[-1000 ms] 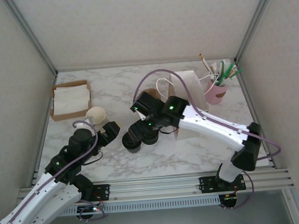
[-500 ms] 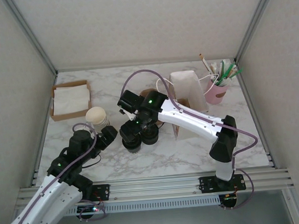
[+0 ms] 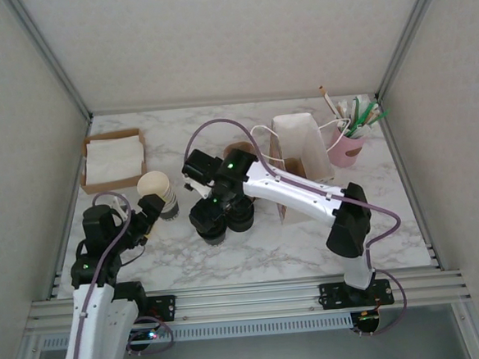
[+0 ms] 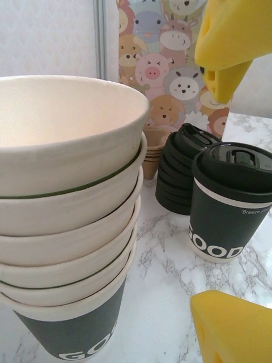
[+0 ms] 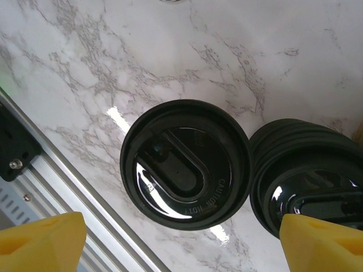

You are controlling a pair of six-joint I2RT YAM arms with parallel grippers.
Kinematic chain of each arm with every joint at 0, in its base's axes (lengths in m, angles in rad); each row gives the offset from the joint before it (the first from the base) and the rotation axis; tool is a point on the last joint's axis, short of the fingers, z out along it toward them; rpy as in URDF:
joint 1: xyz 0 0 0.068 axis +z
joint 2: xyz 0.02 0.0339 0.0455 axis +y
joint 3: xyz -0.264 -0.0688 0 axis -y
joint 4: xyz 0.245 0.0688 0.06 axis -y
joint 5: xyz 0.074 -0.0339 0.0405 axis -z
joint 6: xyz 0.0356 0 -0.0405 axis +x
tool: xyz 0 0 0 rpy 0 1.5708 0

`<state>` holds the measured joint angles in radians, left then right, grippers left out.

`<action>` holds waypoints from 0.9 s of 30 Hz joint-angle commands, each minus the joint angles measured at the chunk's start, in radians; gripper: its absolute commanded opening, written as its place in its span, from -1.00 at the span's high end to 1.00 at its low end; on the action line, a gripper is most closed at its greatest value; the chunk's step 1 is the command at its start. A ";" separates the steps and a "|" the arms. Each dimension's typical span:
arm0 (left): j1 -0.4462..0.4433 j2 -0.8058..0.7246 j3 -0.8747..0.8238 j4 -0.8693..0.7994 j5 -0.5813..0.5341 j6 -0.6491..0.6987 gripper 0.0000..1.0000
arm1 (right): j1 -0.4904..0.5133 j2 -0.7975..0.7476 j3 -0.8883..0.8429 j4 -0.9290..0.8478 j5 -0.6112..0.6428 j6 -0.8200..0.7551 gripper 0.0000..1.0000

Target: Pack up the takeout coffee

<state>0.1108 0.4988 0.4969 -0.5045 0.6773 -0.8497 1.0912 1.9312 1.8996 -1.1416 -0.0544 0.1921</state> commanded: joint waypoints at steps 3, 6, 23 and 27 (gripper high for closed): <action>0.056 0.000 0.040 -0.032 0.109 0.061 -0.99 | 0.014 0.042 0.020 -0.023 -0.004 -0.069 -0.78; 0.062 0.006 0.057 -0.034 0.098 0.066 -0.99 | 0.016 0.063 0.037 -0.040 -0.009 -0.090 -0.81; 0.072 0.035 0.104 -0.059 0.086 0.105 -0.99 | 0.039 0.163 0.145 -0.133 0.008 -0.183 -0.72; 0.071 0.039 0.117 -0.075 0.079 0.118 -0.99 | 0.039 0.179 0.171 -0.147 0.034 -0.183 -0.74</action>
<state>0.1730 0.5362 0.5766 -0.5549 0.7525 -0.7616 1.1229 2.0922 2.0335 -1.2469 -0.0544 0.0269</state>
